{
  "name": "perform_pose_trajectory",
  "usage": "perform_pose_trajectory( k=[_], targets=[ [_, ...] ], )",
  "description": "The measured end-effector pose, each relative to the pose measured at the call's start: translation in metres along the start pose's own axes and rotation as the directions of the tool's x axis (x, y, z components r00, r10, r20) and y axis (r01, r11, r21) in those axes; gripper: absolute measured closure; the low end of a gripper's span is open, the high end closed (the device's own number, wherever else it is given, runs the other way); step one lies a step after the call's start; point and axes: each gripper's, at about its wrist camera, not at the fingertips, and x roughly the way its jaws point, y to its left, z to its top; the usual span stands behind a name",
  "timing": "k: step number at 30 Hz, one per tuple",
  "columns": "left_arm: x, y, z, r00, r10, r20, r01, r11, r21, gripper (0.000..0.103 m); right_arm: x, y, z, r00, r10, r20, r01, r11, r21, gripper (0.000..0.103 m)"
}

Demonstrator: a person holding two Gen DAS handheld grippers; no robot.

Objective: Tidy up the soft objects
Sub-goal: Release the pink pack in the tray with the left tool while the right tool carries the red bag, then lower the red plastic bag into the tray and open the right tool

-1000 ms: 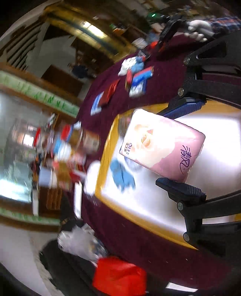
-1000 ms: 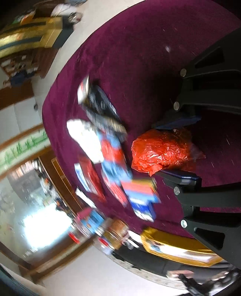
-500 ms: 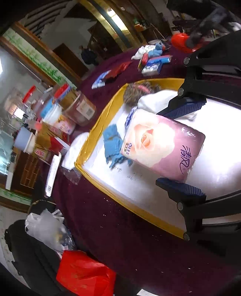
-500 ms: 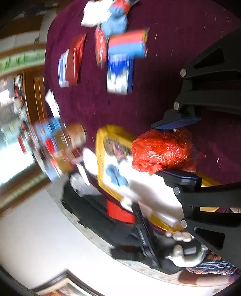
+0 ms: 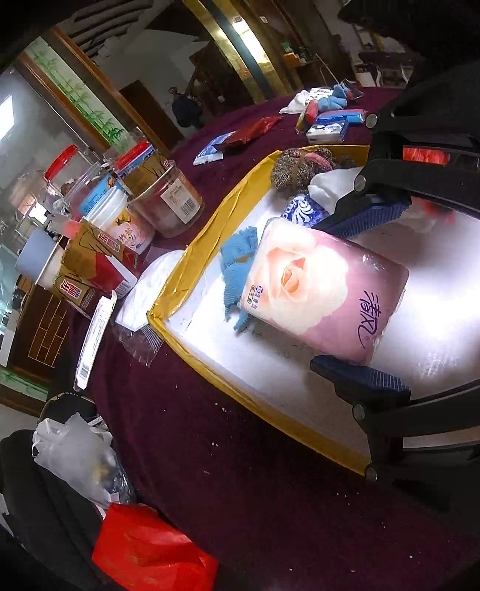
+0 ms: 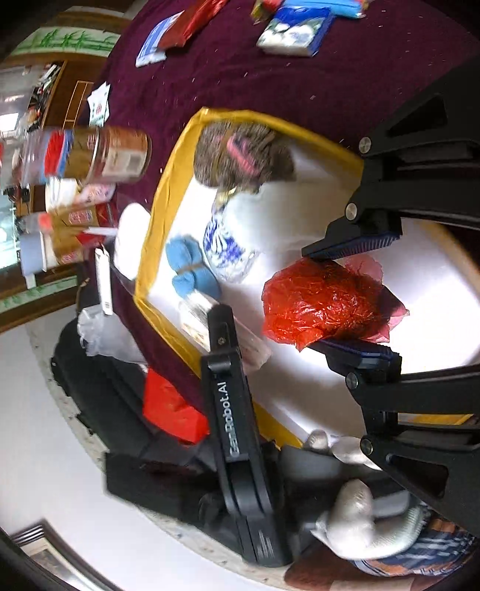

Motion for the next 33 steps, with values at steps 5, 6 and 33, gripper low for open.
perform_pose_trajectory(
  k=[5, 6, 33],
  targets=[
    [-0.003, 0.001, 0.000, 0.999, -0.026, 0.028, 0.026, 1.000, -0.012, 0.033, 0.023, 0.006, 0.011, 0.999, -0.035, -0.030, 0.035, 0.999, -0.020, 0.064],
    [-0.003, 0.001, 0.000, 0.999, -0.035, 0.032, 0.036, 0.999, -0.014, 0.032, 0.027, 0.007, 0.012, 0.998, -0.047, -0.031, 0.047, 0.999, -0.026, 0.064],
    [-0.060, -0.041, -0.039, 0.971, -0.199, 0.135, 0.207, 0.977, -0.051, 0.015, -0.075, -0.088, -0.052, 0.979, -0.049, 0.199, 0.012, 0.983, 0.185, 0.038]
  ],
)
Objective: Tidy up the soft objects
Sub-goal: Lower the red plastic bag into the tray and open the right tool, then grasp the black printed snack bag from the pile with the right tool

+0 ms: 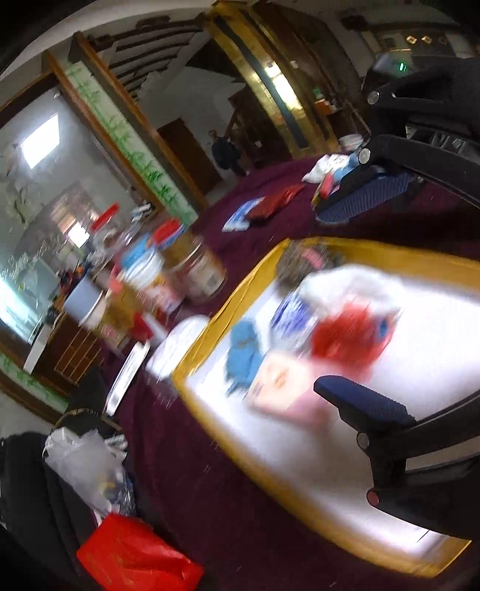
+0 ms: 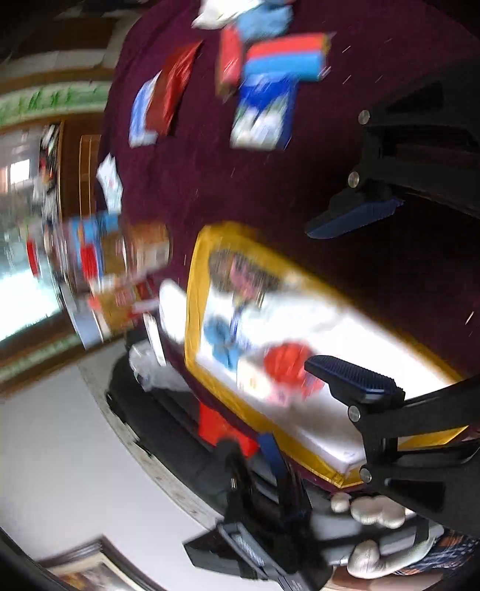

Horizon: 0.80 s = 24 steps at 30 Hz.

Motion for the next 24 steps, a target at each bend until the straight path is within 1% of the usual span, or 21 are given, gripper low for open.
perform_pose_trajectory(
  k=[3, 6, 7, 10, 13, 15, 18, 21, 24],
  targets=[
    [0.002, -0.027, -0.025, 0.999, -0.035, -0.030, 0.036, 0.999, 0.037, 0.015, -0.015, -0.037, -0.021, 1.000, -0.023, 0.006, 0.022, 0.997, 0.072, 0.038],
    [0.001, -0.055, -0.056, 0.997, -0.060, -0.043, 0.064, 0.993, 0.096, 0.014, -0.033, -0.072, -0.042, 0.998, -0.056, 0.013, 0.054, 0.990, 0.130, 0.038],
    [0.002, -0.062, -0.065, 0.996, -0.070, -0.047, 0.075, 0.991, 0.107, 0.013, -0.037, -0.080, -0.048, 0.998, -0.066, 0.016, 0.063, 0.988, 0.143, 0.038],
    [0.002, -0.078, -0.097, 0.993, -0.103, -0.065, 0.111, 0.986, 0.126, 0.013, -0.059, -0.122, -0.065, 0.992, -0.117, 0.040, 0.106, 0.970, 0.217, 0.038],
    [0.007, -0.091, -0.130, 0.993, -0.092, -0.075, 0.103, 0.983, 0.155, 0.012, -0.084, -0.163, -0.076, 0.983, -0.171, 0.070, 0.142, 0.942, 0.303, 0.038],
    [0.014, -0.101, -0.144, 0.991, -0.082, -0.106, 0.101, 0.977, 0.186, 0.012, -0.102, -0.188, -0.080, 0.973, -0.212, 0.093, 0.166, 0.920, 0.354, 0.038],
    [0.028, -0.118, -0.162, 0.985, -0.063, -0.160, 0.101, 0.965, 0.243, 0.012, -0.122, -0.222, -0.074, 0.948, -0.294, 0.121, 0.224, 0.889, 0.400, 0.038],
    [0.038, -0.128, -0.174, 0.980, -0.051, -0.195, 0.105, 0.955, 0.278, 0.012, -0.132, -0.253, -0.055, 0.926, -0.355, 0.127, 0.270, 0.860, 0.434, 0.038],
    [0.044, -0.132, -0.182, 0.975, -0.039, -0.218, 0.104, 0.949, 0.297, 0.012, -0.130, -0.272, -0.033, 0.921, -0.372, 0.117, 0.285, 0.846, 0.450, 0.038]
  ],
)
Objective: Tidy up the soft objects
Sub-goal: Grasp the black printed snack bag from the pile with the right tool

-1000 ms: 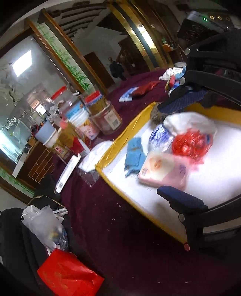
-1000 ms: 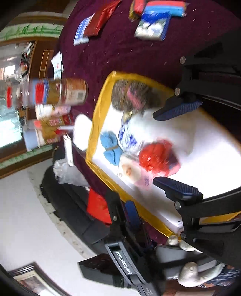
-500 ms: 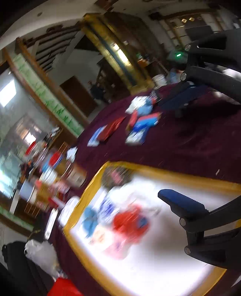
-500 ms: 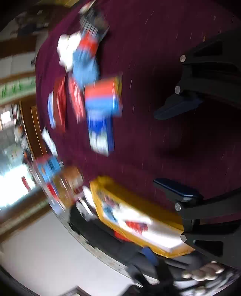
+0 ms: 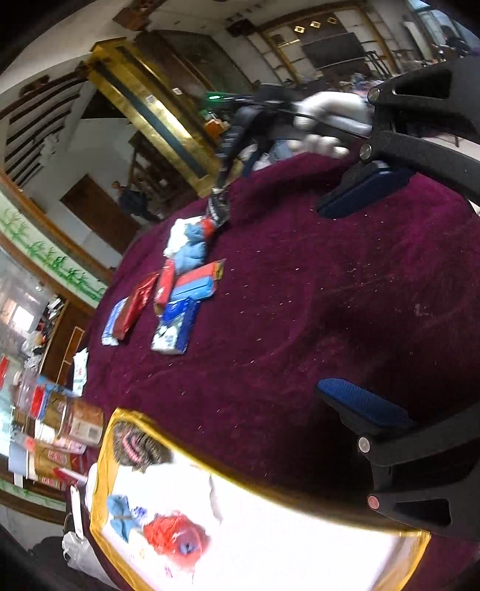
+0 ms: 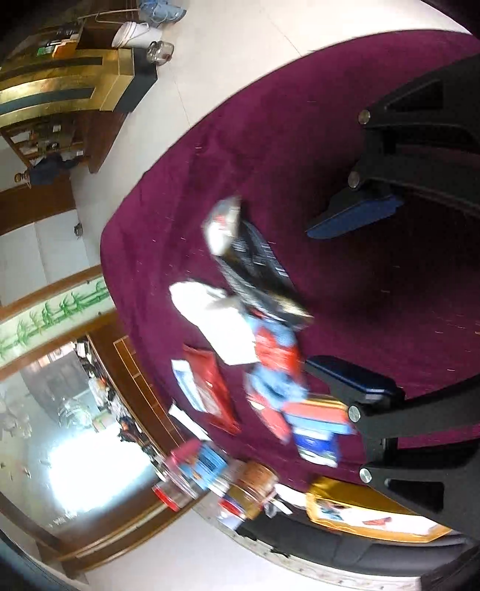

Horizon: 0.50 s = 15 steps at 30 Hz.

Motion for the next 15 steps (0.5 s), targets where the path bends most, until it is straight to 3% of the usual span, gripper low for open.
perform_pose_trajectory(
  k=[8, 10, 13, 15],
  targets=[
    [0.003, 0.011, -0.002, 0.999, 0.036, -0.016, -0.036, 0.999, -0.012, 0.012, 0.043, -0.024, 0.054, 0.990, -0.141, -0.003, 0.140, 0.984, 0.107, 0.037],
    [0.003, 0.014, -0.001, 0.999, 0.042, -0.016, -0.042, 0.999, -0.016, 0.012, 0.060, -0.027, 0.059, 0.989, -0.146, -0.028, 0.149, 0.981, 0.123, 0.031],
    [0.005, 0.019, -0.003, 0.999, 0.045, -0.026, -0.046, 0.999, -0.029, 0.012, 0.082, -0.021, 0.055, 0.985, -0.147, -0.087, 0.153, 0.986, 0.066, 0.030],
    [0.008, 0.021, -0.003, 0.999, 0.040, -0.037, -0.041, 0.998, -0.036, 0.012, 0.089, -0.007, 0.046, 0.979, -0.172, -0.111, 0.168, 0.985, -0.047, 0.031]
  ],
)
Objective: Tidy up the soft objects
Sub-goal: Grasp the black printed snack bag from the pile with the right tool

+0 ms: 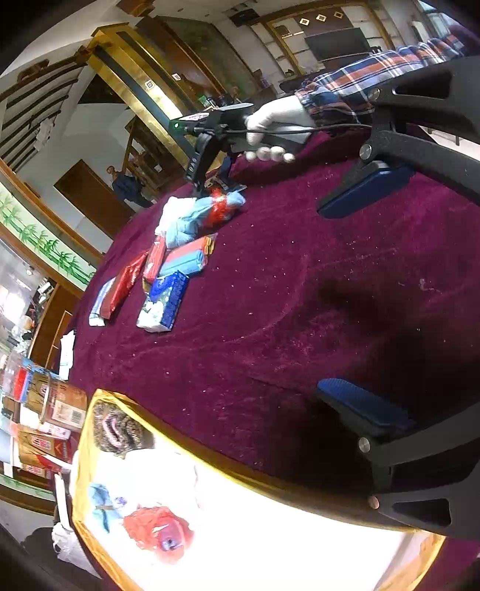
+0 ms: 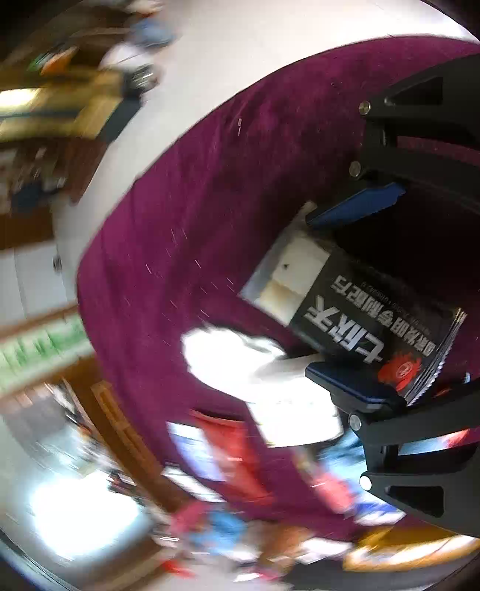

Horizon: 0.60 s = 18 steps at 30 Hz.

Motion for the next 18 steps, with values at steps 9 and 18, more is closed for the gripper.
perform_pose_trajectory(
  k=[9, 18],
  targets=[
    [0.004, -0.005, -0.006, 1.000, -0.021, -0.020, 0.022, 1.000, 0.015, 0.012, -0.031, 0.028, -0.069, 0.997, 0.032, -0.064, -0.049, 0.959, -0.279, 0.056],
    [0.009, -0.026, -0.005, 0.999, -0.042, -0.029, 0.044, 0.997, 0.070, 0.012, -0.076, 0.010, -0.123, 0.973, 0.190, -0.133, -0.220, 0.938, -0.268, 0.044]
  ],
)
